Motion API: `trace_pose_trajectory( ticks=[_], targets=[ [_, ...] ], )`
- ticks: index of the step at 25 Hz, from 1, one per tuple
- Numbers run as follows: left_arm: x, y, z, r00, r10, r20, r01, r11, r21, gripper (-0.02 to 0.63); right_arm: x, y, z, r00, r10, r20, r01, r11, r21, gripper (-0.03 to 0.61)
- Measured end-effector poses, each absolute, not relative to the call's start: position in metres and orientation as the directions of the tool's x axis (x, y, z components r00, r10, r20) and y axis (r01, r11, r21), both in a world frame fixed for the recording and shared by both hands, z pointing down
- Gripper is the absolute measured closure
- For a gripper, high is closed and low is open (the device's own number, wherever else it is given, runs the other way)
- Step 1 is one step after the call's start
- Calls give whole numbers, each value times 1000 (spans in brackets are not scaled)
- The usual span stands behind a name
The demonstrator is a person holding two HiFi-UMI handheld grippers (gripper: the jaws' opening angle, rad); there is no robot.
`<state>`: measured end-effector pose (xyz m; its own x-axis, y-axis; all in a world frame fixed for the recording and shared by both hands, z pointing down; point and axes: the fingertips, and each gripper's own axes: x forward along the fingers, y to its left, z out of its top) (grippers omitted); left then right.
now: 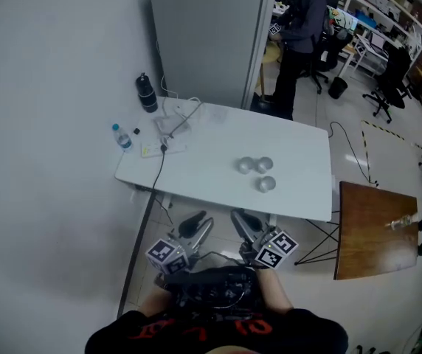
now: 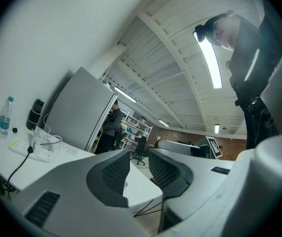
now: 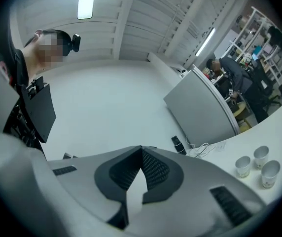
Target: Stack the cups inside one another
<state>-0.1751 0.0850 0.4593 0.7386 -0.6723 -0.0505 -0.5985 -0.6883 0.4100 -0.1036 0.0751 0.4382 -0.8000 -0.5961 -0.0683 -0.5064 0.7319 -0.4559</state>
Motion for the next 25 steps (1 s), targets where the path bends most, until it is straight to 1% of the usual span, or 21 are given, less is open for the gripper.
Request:
trace_pose_trajectory(
  ticks=[4,6,8,12,14,18,20,22,25],
  targets=[
    [-188,79,468,746,-663,-57,-578,-688,439,502,-104,69,451,-770,-638,-1,-573,692,-440,575],
    [-190,78,473,756,-652,-57,-560,-689,461,502,-98,66,456,-745,-667,10,-594,656,-465,575],
    [-189,77,478,770,-635,-56,-539,-696,475,502,-88,61,461,-705,-709,25,-624,603,-497,574],
    [-178,76,478,800,-597,-54,-504,-718,480,502,-68,53,477,-610,-785,111,-716,487,-500,575],
    [-174,76,477,811,-582,-57,-491,-730,475,502,-60,50,483,-551,-823,142,-770,436,-466,574],
    [-175,70,483,813,-580,-46,-490,-725,483,502,-48,42,489,-383,-906,181,-899,321,-298,575],
    [-176,66,490,816,-578,-37,-494,-728,477,502,-50,35,489,-380,-908,177,-902,320,-290,575],
    [-175,59,485,812,-581,-55,-486,-726,486,502,-54,26,489,-415,-892,181,-883,347,-314,575],
    [-170,47,479,803,-594,-45,-498,-712,495,502,-57,14,485,-466,-867,178,-860,396,-321,577]
  ],
)
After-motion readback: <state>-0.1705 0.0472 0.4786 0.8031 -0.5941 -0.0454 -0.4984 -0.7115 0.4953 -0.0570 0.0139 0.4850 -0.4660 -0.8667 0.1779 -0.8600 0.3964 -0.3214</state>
